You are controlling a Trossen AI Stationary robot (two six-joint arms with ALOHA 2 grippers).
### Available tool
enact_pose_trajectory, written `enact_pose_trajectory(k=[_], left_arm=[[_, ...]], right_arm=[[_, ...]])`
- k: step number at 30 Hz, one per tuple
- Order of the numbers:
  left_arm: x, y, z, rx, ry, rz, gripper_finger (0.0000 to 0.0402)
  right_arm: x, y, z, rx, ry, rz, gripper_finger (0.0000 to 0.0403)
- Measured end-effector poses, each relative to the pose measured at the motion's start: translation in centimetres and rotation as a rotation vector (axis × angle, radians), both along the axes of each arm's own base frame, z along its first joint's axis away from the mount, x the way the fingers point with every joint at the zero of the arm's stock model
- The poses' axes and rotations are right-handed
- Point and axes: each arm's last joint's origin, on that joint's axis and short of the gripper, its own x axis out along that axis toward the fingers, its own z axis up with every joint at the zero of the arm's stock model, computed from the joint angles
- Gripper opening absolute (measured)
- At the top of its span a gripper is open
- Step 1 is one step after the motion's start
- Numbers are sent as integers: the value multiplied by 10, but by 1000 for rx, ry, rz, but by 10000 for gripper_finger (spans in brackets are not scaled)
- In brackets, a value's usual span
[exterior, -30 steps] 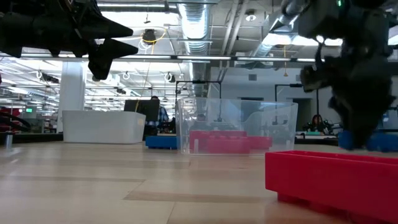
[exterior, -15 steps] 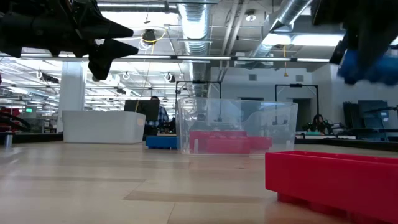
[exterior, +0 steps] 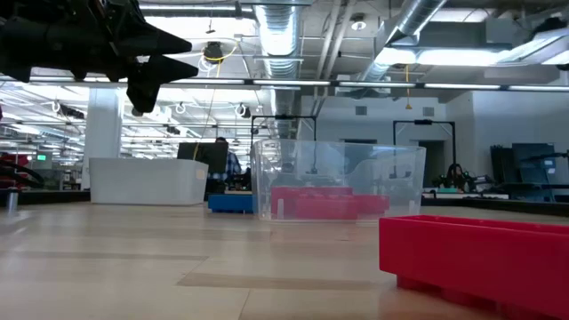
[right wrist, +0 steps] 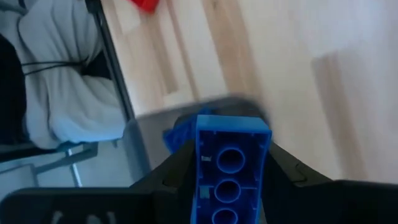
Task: Sort & place blocks by color
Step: Put the blue game piece into the black bin
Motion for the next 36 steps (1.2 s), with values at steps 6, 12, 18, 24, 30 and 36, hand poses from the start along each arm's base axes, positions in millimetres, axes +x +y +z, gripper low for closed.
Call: enact_pose_trajectory(k=[6,12,18,24,30,36], left_arm=[[0,0,1,19,-7,0,182],[0,1,2,35,-13,24,182],[0,1,2,43,-12,24,182],[0,1,2,42,-12,24,182],[0,1,2,38,-11,18,182],[0,0,1,39,-11,-11,182]], right_arm=[[-19,17,-4,52,63,-32,137],[-35,28,-23,102,128,-84,140],[-36,34,-40,213,105,-133,142],[-36,30,-48,208,132,-193,199],[-32,27,-48,215,135,-207,268],[-20,19,-42,233,129,-160,280]])
